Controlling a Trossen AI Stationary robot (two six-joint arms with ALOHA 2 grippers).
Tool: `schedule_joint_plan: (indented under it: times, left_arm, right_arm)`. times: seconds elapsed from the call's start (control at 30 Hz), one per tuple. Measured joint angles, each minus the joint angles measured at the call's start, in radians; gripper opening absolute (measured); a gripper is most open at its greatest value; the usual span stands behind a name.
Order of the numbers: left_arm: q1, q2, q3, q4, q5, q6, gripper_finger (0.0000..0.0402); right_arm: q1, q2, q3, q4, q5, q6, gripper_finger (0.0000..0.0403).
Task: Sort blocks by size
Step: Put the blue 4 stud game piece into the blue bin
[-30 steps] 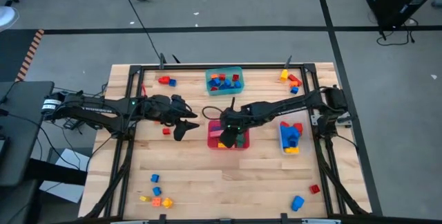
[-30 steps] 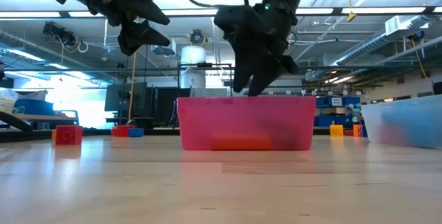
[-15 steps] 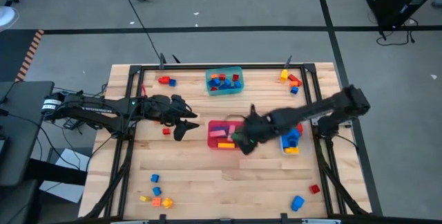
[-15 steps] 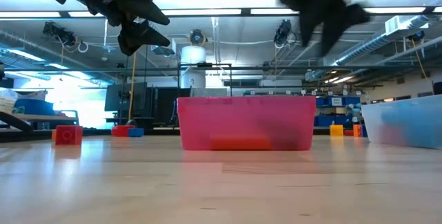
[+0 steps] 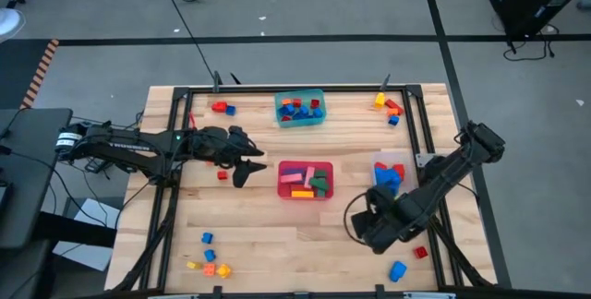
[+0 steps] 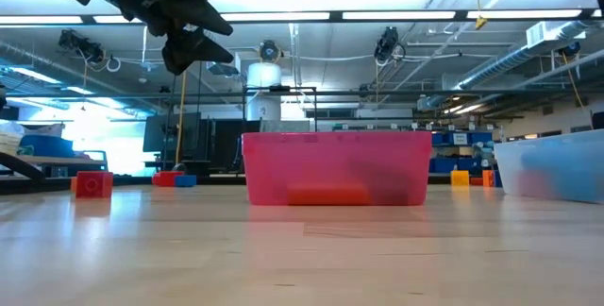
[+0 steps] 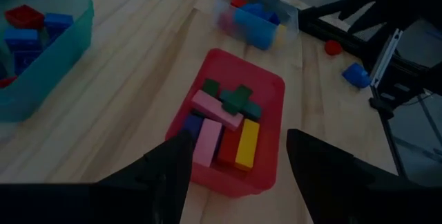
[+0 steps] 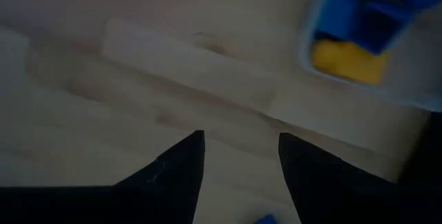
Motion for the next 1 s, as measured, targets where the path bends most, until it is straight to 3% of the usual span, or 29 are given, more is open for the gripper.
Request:
schedule_joint_plan:
  times: [0.27, 0.53, 0.8, 1.0]
  left_arm:
    - [0.000, 0.000, 0.000, 0.020, -0.006, -0.001, 0.0241]
    - [0.000, 0.000, -0.001, 0.049, -0.005, -0.023, 0.0241]
    - [0.000, 0.000, -0.001, 0.058, -0.036, -0.027, 0.0241]
    - [0.000, 0.000, -0.001, 0.064, -0.123, -0.027, 0.0240]
  right_arm:
    - [-0.005, -0.012, -0.001, -0.232, 0.019, 0.079, 0.0221]
    - [-0.108, -0.236, -0.163, -0.225, 0.191, 0.052, 0.0254]
    - [-0.408, -0.559, -0.395, -0.222, 0.229, -0.122, 0.0282]
    - [-0.743, -0.722, -0.503, -0.079, 0.223, -0.453, 0.0283]
